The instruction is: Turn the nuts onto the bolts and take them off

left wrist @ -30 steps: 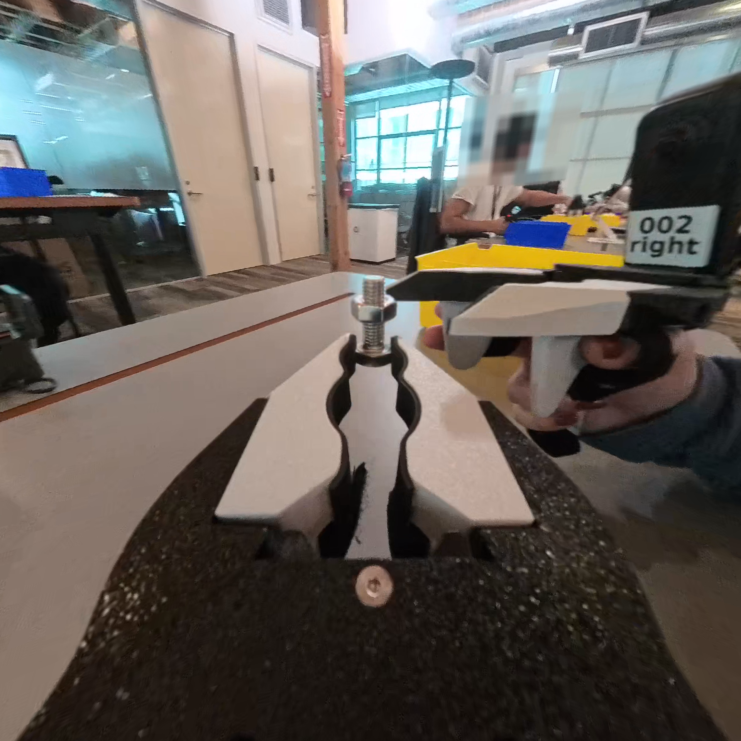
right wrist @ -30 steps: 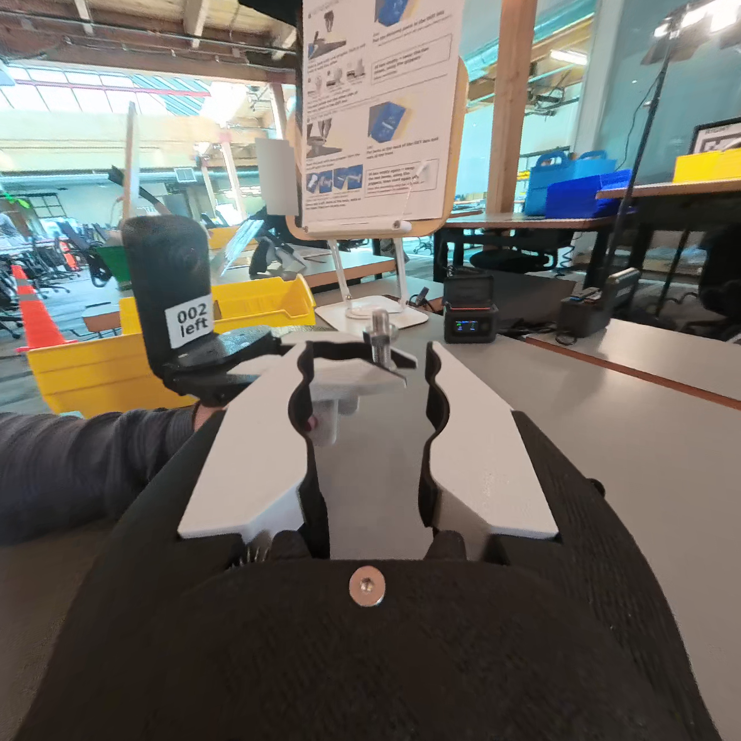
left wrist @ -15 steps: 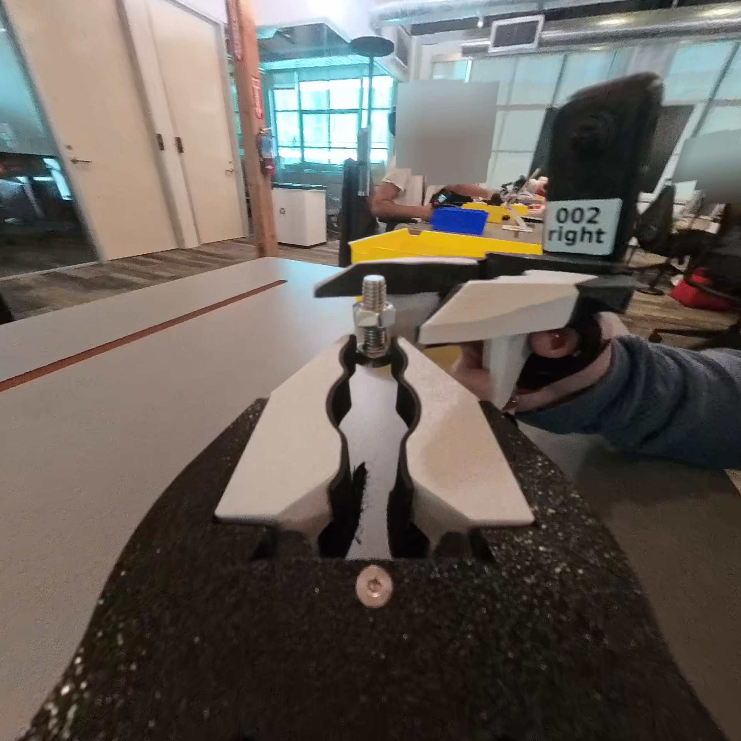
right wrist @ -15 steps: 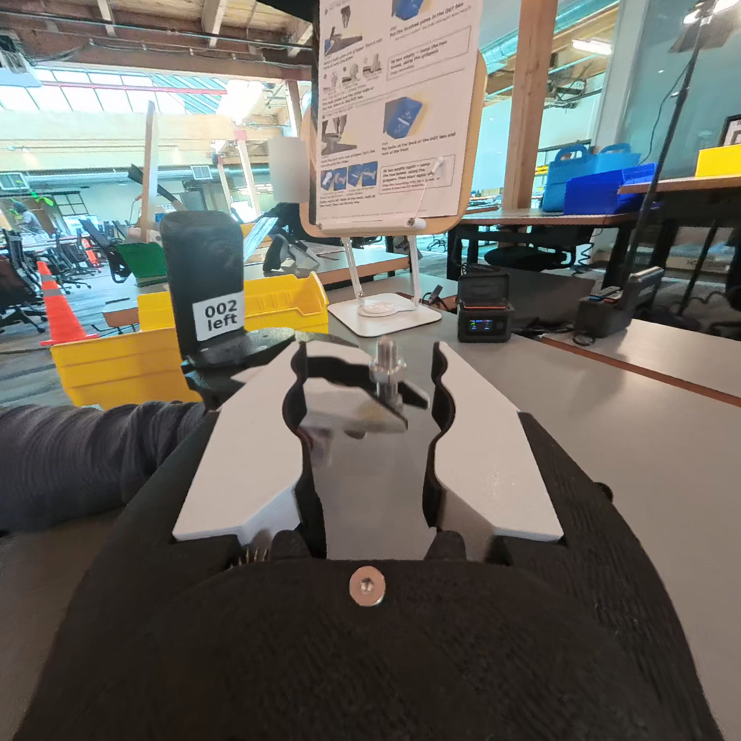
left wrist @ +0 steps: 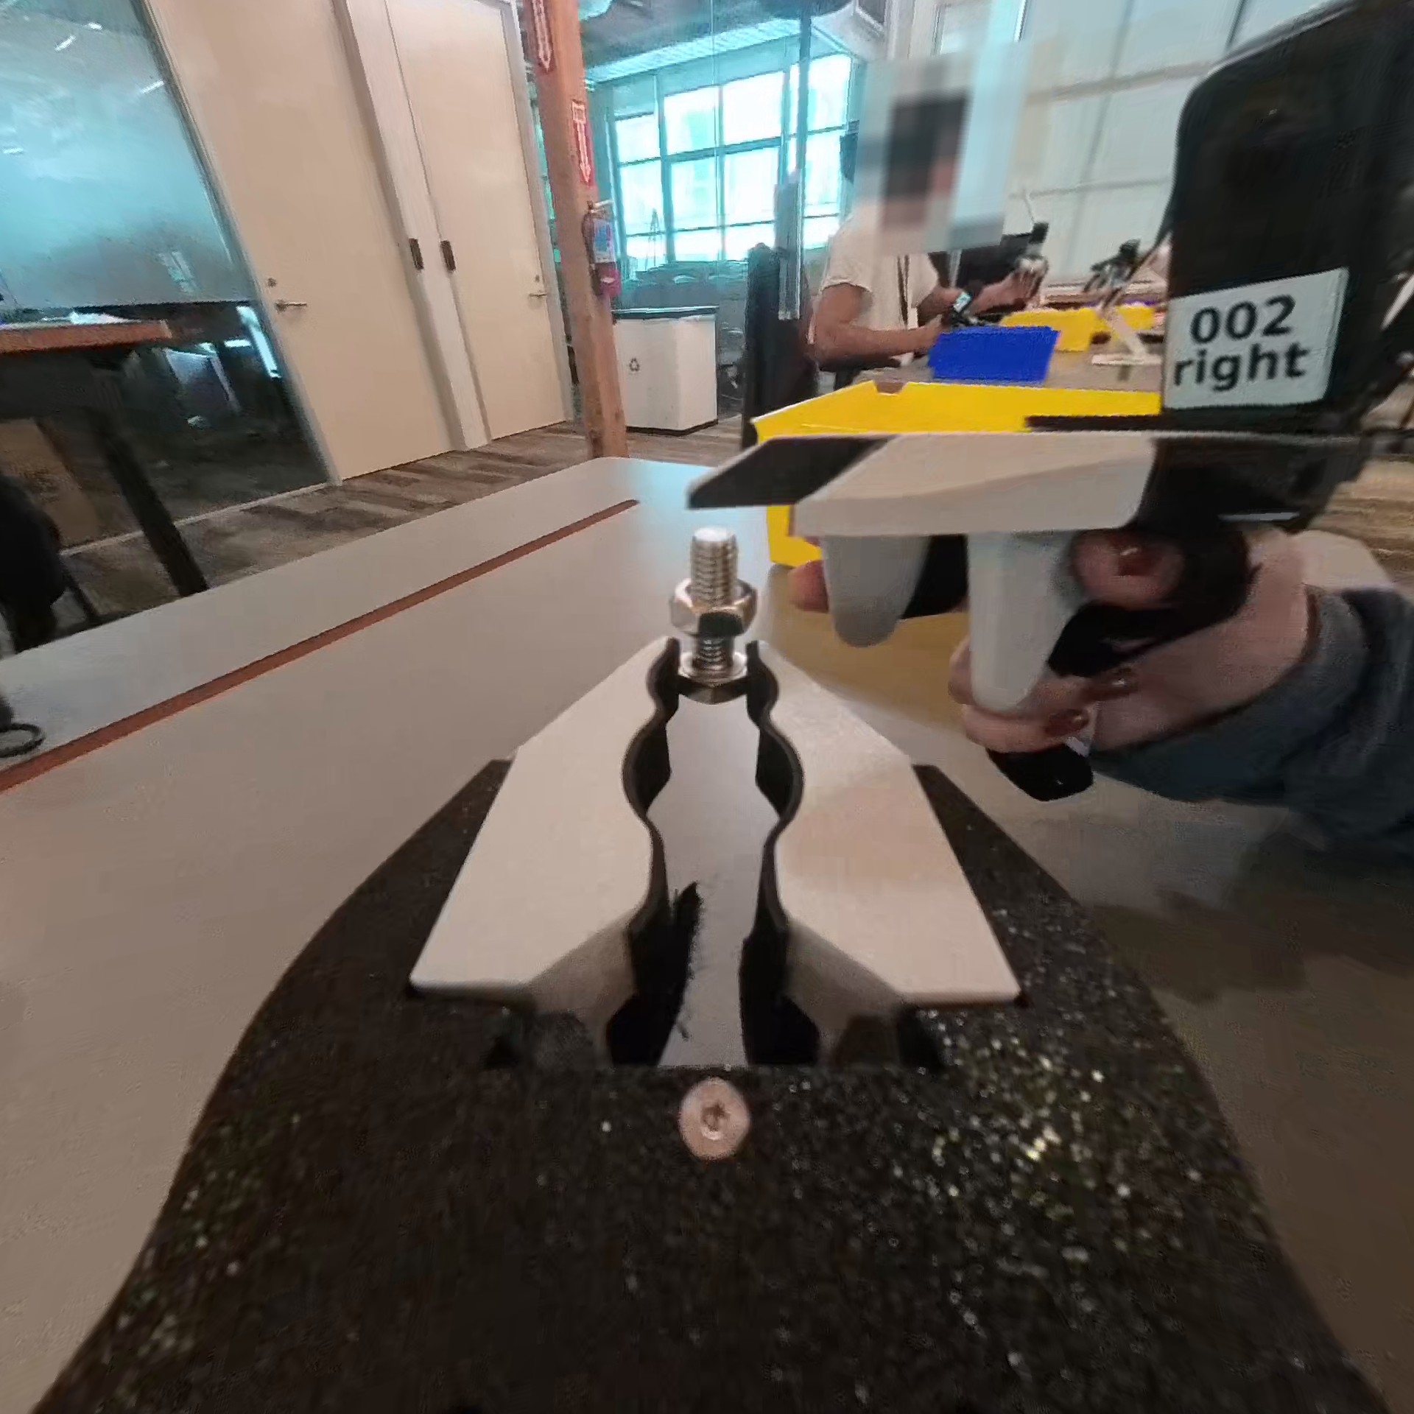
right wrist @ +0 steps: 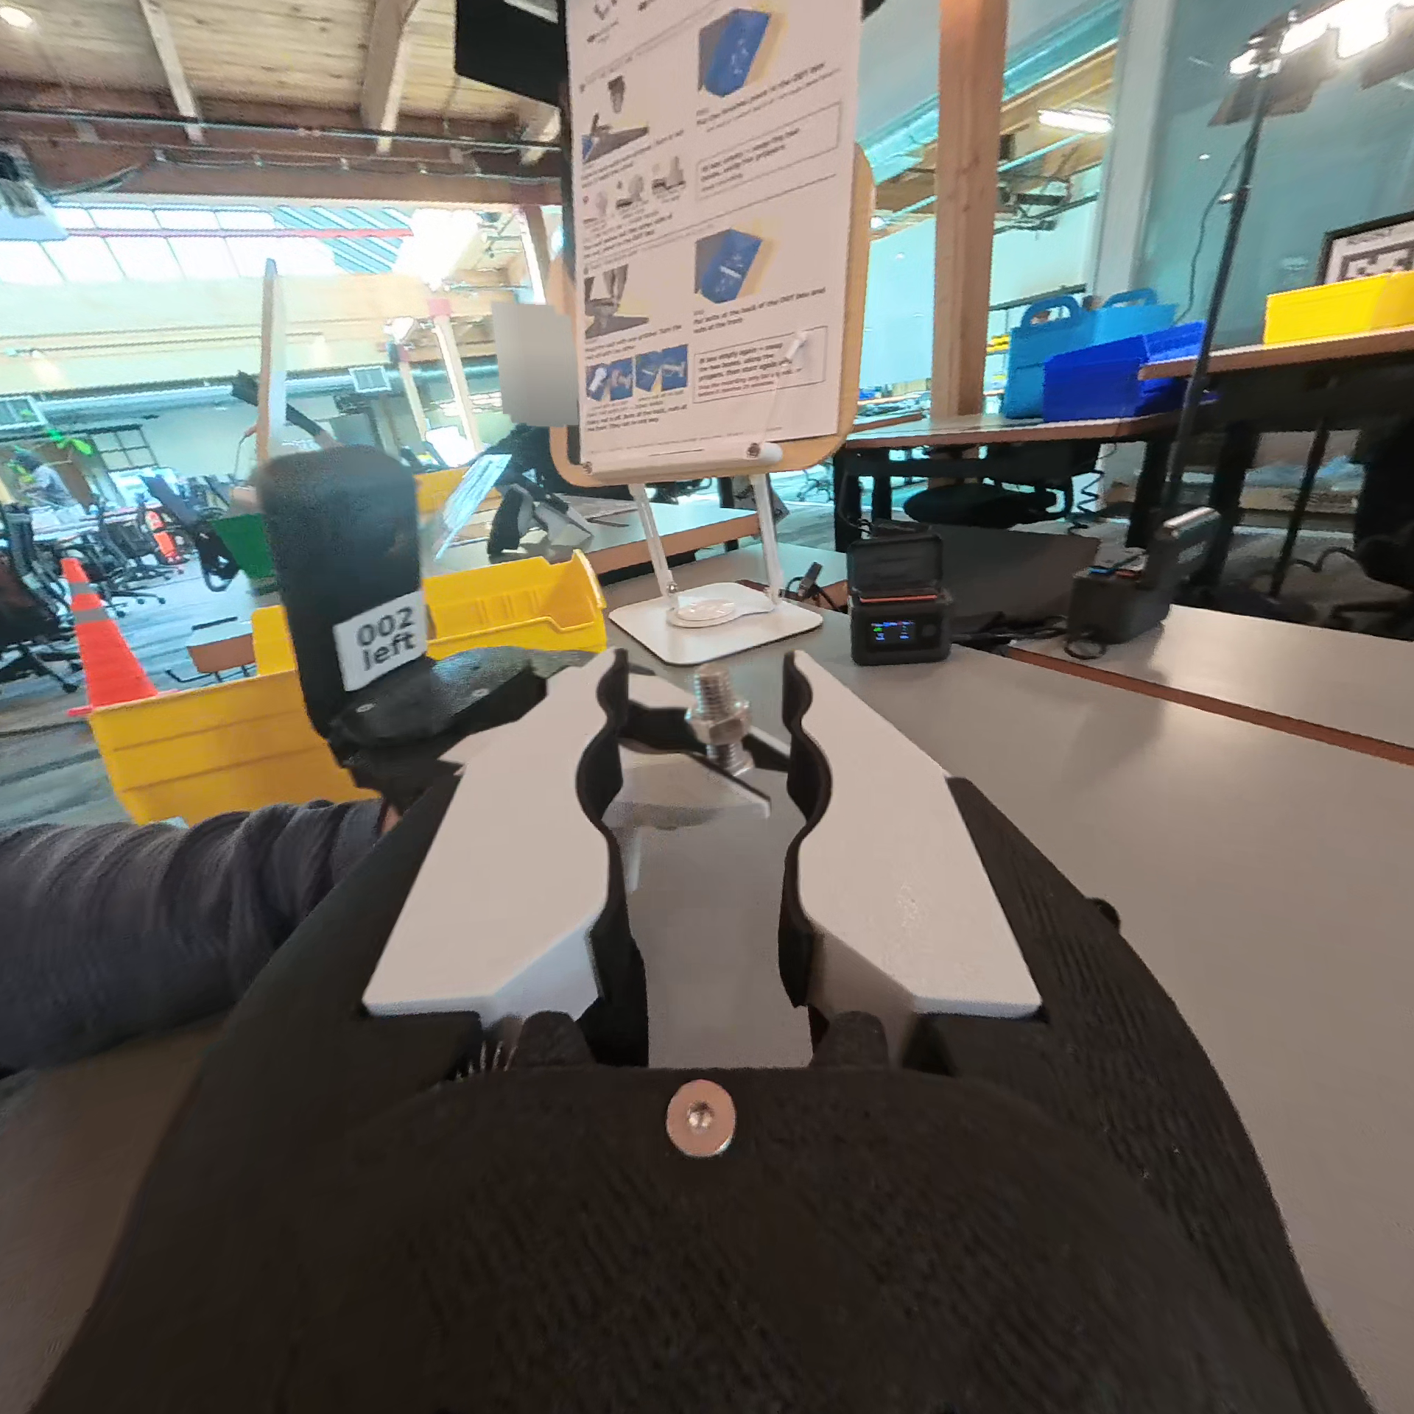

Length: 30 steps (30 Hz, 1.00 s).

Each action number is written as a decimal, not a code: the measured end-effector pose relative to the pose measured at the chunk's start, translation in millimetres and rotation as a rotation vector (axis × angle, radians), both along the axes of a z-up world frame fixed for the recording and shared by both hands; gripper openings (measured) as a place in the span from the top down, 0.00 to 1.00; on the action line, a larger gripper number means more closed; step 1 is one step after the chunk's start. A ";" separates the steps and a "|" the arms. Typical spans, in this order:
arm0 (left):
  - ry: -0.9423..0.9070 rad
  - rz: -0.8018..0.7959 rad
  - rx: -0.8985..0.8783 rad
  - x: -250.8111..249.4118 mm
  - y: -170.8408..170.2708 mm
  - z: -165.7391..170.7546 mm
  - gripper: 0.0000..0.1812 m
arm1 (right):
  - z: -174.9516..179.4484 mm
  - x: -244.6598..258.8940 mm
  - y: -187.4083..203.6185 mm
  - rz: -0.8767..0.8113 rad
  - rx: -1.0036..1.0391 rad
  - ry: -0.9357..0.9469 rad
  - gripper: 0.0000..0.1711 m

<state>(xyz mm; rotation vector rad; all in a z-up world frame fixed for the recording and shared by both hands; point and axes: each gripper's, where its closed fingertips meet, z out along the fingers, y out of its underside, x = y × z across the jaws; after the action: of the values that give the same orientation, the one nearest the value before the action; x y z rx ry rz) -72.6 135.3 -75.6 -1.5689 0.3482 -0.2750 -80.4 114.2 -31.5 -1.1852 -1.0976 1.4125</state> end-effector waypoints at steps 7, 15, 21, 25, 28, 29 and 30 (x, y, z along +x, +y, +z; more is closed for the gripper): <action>0.116 -0.019 0.016 12.1 -1.8 -3.7 0.92 | -13.1 -4.0 -3.2 0.051 0.047 -0.074 0.92; 0.125 0.117 0.105 -2.5 1.1 3.6 0.64 | 10.8 13.4 19.8 -0.033 0.085 -0.050 0.96; 0.139 0.200 0.219 -17.6 -1.7 15.6 0.58 | 65.3 130.9 100.5 -0.387 0.176 -0.355 0.96; 0.105 0.209 0.212 -21.5 -0.8 15.3 0.60 | 5.9 248.2 176.7 -0.652 -0.075 -0.835 0.96; 0.080 0.210 0.199 -23.8 0.5 13.9 0.60 | -60.6 302.6 189.0 -0.621 -0.284 -1.164 0.96; 0.074 0.206 0.199 -23.6 0.3 14.0 0.61 | -78.4 311.9 186.1 -0.574 -0.334 -1.247 0.95; 0.073 0.187 0.195 -21.0 -0.2 13.3 0.65 | -92.3 316.8 181.7 -0.507 -0.357 -1.307 0.95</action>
<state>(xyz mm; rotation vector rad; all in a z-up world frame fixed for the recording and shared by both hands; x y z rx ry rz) -93.6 135.1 -62.4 -1.4096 0.2744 -0.0376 236.5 295.9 -123.8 -2.5709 -1.1973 0.3046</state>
